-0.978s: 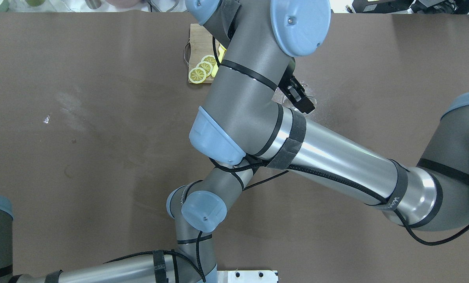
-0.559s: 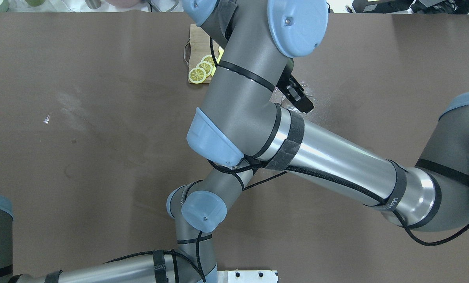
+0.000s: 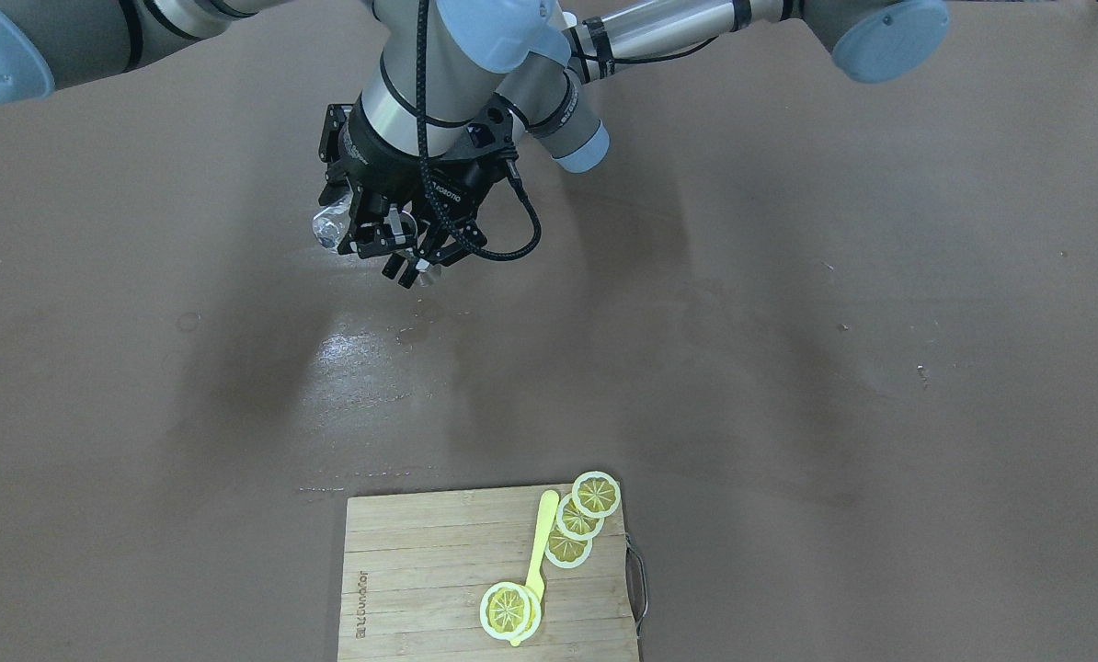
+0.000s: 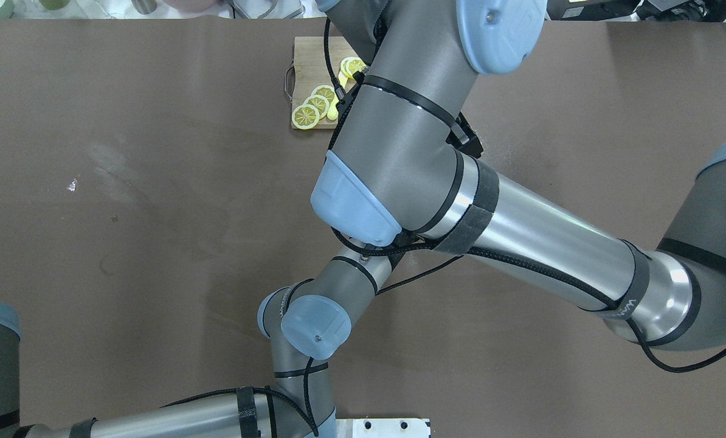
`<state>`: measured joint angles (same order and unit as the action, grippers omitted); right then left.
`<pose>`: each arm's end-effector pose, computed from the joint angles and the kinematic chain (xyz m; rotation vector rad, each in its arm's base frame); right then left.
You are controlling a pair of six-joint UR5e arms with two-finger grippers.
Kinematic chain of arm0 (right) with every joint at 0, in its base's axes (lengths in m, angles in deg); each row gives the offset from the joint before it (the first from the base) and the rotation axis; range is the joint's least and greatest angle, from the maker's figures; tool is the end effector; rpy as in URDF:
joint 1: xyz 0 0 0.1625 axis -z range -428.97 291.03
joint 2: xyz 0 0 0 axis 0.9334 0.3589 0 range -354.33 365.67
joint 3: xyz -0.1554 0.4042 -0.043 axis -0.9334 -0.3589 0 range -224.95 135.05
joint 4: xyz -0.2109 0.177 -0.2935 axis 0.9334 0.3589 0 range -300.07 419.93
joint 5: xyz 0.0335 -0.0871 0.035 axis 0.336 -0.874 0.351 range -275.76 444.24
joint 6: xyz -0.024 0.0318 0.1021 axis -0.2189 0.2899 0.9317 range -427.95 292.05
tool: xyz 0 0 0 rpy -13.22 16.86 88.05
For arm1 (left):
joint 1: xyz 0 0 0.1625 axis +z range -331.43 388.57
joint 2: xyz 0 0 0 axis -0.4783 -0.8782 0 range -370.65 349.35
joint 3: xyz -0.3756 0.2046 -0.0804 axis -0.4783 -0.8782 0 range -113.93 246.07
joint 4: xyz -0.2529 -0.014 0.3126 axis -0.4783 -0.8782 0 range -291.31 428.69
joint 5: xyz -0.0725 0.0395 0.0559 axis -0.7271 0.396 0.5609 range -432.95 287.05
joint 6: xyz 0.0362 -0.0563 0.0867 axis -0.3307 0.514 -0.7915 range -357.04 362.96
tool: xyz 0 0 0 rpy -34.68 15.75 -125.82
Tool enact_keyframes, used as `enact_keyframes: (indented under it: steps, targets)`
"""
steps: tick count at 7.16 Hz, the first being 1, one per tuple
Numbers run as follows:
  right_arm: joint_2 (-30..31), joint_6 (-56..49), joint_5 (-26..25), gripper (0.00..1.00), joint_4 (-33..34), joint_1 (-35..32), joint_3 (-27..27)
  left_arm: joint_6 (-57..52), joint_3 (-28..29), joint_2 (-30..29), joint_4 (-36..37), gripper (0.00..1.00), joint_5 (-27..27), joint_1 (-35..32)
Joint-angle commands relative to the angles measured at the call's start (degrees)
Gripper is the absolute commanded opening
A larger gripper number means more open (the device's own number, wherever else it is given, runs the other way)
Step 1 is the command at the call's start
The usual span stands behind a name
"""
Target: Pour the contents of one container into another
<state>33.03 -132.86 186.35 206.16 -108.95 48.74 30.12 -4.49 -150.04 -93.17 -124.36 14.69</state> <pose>-0.4316 -0.5059 0.1027 0.2404 -0.2219 -2.0099 0.6532 -0.3691 0.1410 1.4051 1.0119 0.0301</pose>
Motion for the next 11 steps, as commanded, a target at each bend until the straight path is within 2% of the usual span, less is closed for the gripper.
enact_keyframes:
  steps: [1,5,6,7,9,11]
  targets:
    - [2.95,0.05,3.52,0.00,-2.09,-1.59,5.16,0.00,-0.01,0.00,-0.04,0.00,0.00,0.00]
    - [13.75,0.13,10.63,0.00,-6.82,-12.55,18.07,-0.09,-0.36,0.17,0.05,0.00,0.17,-0.26]
    - [17.69,0.05,12.40,0.00,-8.49,-14.58,22.11,-2.96,-0.45,0.78,-0.04,0.00,0.70,-0.61]
    - [21.47,0.13,13.89,0.00,-12.94,-15.91,24.59,-7.43,-1.93,2.18,-0.65,0.00,0.62,-2.01]
    - [29.04,0.39,15.65,0.00,-24.88,-17.76,26.37,-8.09,-5.80,6.48,-1.26,0.00,0.44,-4.82]
    - [36.76,0.66,20.74,0.00,-36.39,-19.52,25.94,-8.09,-6.52,12.71,-8.43,0.00,0.18,-8.24]
